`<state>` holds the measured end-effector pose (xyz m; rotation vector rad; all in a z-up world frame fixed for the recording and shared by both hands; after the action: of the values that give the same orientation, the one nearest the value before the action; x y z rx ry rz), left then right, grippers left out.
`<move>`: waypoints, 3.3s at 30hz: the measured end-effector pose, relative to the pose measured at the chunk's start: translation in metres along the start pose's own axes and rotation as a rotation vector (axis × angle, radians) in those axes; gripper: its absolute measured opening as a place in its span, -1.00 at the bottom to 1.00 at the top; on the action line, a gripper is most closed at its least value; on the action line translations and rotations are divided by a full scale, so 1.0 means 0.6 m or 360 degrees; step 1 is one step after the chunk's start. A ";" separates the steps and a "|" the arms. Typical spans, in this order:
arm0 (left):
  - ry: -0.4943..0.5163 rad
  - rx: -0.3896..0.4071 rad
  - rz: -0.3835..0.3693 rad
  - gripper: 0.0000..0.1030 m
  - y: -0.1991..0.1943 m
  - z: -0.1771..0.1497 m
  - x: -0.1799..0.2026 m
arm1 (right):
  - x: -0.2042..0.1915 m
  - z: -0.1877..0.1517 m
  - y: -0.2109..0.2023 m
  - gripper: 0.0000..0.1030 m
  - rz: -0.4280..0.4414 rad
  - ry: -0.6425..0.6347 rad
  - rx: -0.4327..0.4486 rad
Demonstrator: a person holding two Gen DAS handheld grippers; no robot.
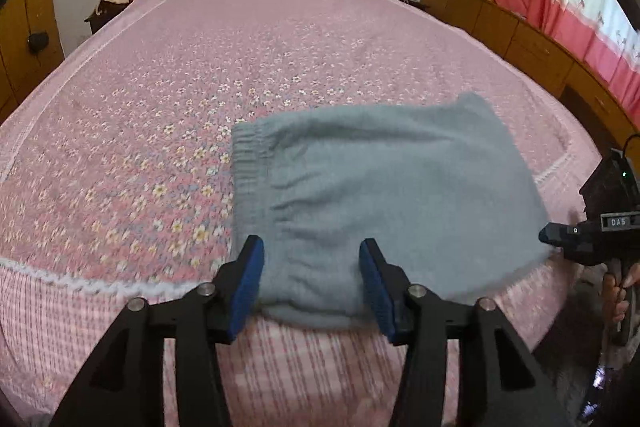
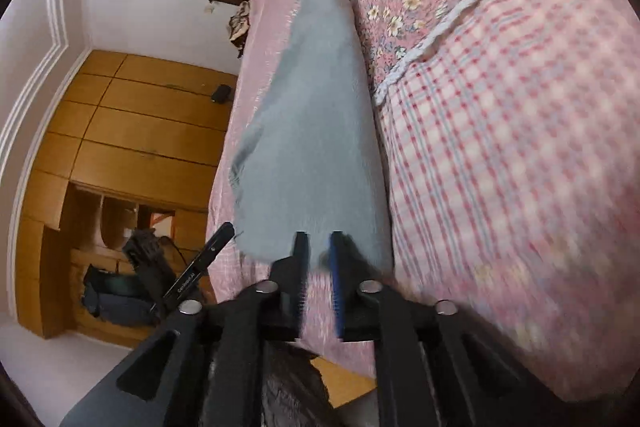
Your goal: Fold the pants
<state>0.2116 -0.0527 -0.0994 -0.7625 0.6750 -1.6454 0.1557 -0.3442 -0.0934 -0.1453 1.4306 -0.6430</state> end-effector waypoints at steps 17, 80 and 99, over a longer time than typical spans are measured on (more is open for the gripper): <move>-0.0198 -0.0059 -0.0162 0.36 -0.002 -0.057 -0.059 | 0.016 0.078 -0.021 -0.04 0.0038 -0.0042 0.0088; 0.0176 0.0136 -0.0145 0.45 0.013 -0.011 0.069 | -0.061 0.073 0.050 -0.56 -0.0348 -0.0445 0.0348; 0.0003 0.0199 -0.0284 0.47 -0.040 -0.014 0.014 | -0.020 0.040 0.025 0.20 -0.0296 -0.0165 0.0419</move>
<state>0.1891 -0.0557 -0.0849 -0.7478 0.5117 -1.8326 0.1832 -0.3325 -0.0859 -0.1034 1.2293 -0.9571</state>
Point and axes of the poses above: each gripper's, at about its wrist camera, not at the fingertips, and y roughly the way its jaws point, x to its right, z to its top, the point moved 5 cm from there along y, roughly the way its jaws point
